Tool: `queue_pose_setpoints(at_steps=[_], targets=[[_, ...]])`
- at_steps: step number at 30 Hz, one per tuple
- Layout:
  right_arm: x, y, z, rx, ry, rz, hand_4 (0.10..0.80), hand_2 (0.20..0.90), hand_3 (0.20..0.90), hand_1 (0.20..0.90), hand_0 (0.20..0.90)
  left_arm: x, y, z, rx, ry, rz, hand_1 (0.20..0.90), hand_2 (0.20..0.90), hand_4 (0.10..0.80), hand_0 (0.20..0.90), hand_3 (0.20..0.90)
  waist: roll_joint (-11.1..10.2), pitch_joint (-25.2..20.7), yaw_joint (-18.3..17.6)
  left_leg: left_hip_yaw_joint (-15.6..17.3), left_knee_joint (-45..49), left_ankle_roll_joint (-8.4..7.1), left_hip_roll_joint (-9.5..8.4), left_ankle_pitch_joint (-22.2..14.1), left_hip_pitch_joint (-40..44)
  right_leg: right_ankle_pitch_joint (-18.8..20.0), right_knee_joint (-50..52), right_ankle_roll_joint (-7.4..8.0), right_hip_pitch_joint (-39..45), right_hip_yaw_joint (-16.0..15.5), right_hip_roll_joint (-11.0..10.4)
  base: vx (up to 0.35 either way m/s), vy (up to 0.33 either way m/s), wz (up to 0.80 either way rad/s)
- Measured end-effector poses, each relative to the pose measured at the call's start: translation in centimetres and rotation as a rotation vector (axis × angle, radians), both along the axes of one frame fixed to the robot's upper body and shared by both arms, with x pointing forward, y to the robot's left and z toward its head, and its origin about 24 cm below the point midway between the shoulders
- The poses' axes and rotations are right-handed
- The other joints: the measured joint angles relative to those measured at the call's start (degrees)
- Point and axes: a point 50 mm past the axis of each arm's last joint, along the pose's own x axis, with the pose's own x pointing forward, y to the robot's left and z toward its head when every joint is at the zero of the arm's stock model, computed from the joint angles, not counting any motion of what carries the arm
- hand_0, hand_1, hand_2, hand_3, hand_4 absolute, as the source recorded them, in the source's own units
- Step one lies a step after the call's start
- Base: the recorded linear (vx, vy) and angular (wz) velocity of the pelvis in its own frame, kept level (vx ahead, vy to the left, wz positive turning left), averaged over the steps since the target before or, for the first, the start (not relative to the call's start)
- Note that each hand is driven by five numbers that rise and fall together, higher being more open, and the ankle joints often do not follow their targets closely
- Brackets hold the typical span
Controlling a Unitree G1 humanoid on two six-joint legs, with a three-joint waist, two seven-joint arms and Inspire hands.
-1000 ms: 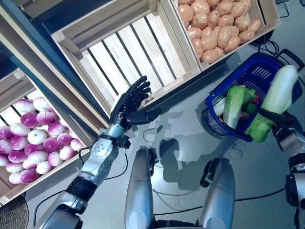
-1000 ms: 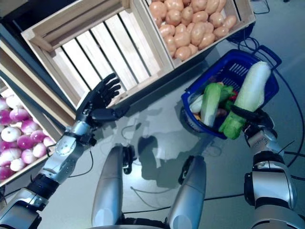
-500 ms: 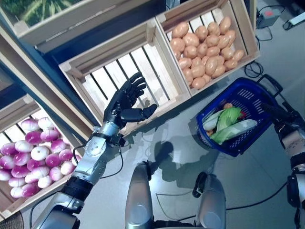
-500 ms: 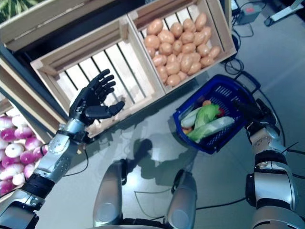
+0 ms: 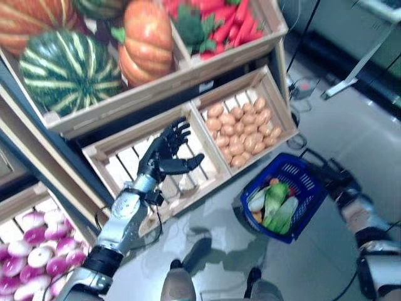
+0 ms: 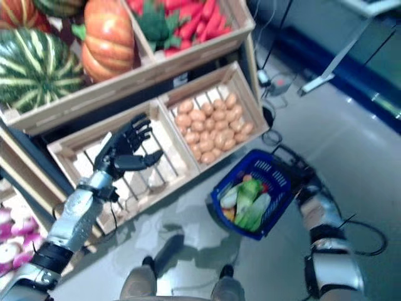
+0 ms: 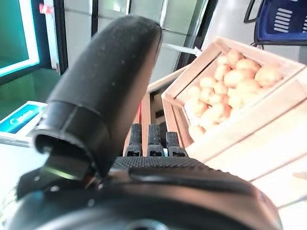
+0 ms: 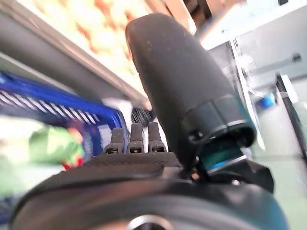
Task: Put vegetables into the basket
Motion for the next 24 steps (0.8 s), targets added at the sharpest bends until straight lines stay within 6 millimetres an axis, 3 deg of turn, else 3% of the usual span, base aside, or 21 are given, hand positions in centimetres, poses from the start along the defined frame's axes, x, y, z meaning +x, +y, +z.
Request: queue_pose_setpoints(at_steps=[3, 10, 14, 20, 24], targets=[[-3.7, 4.9, -4.3, 0.101, 0.03, 0.076, 0.8, 0.9, 0.9, 0.9, 0.9, -2.4, 0.2, -4.3, -0.003, 0.144, 0.041, 0.9, 0.9, 0.8, 0.9, 0.9, 0.1, -4.0, -1.3, 0.8, -5.2, -0.37, -0.33, 1.4, 3.6, 0.4, -2.5, 0.42, 1.8, 0.2, 0.3, 0.05, 0.081, -0.09], [-10.3, 12.7, -8.5, 0.247, 0.145, 0.197, 0.8, 0.9, 0.9, 0.9, 0.9, -8.5, 0.4, -11.3, -0.013, 0.434, 0.117, 0.9, 0.9, 0.8, 0.9, 0.9, 0.0, -5.5, -3.8, 3.2, -9.5, -0.65, -0.5, 2.8, 7.3, 0.5, -3.5, 0.68, 2.4, 1.9, 0.7, 0.01, 0.038, -0.15], [-11.1, 13.7, -8.8, 0.269, 0.153, 0.194, 0.8, 0.9, 0.9, 0.9, 0.9, -10.2, 0.4, -13.3, 0.008, 0.53, 0.129, 0.9, 0.9, 0.8, 0.9, 0.9, -0.3, -6.1, -4.9, 3.6, -11.5, -0.62, -0.66, 4.3, 8.1, 0.7, -3.5, 1.07, 1.9, 2.6, 0.8, -0.002, 0.043, -0.05], [-11.9, 14.8, -9.1, 0.248, 0.161, 0.221, 0.8, 0.9, 0.9, 0.9, 0.9, -12.6, -0.8, -16.5, 0.011, 0.711, 0.164, 0.9, 0.9, 0.8, 0.9, 0.9, 0.8, -8.7, -6.2, 4.5, -13.7, -0.37, -1.0, 6.0, 8.9, 1.6, -3.5, 1.25, 1.1, 3.4, 0.8, -0.01, 0.053, -0.06], [-12.5, 15.9, -9.6, 0.238, 0.184, 0.264, 0.8, 0.9, 0.9, 0.9, 0.9, -13.2, -2.2, -17.2, 0.028, 0.748, 0.122, 0.9, 0.9, 0.8, 0.9, 0.9, 1.5, -9.0, -6.0, 4.2, -14.1, -0.22, -1.24, 6.7, 8.7, 2.0, -3.5, 1.27, 1.0, 3.2, 0.6, -0.021, 0.039, 0.02]])
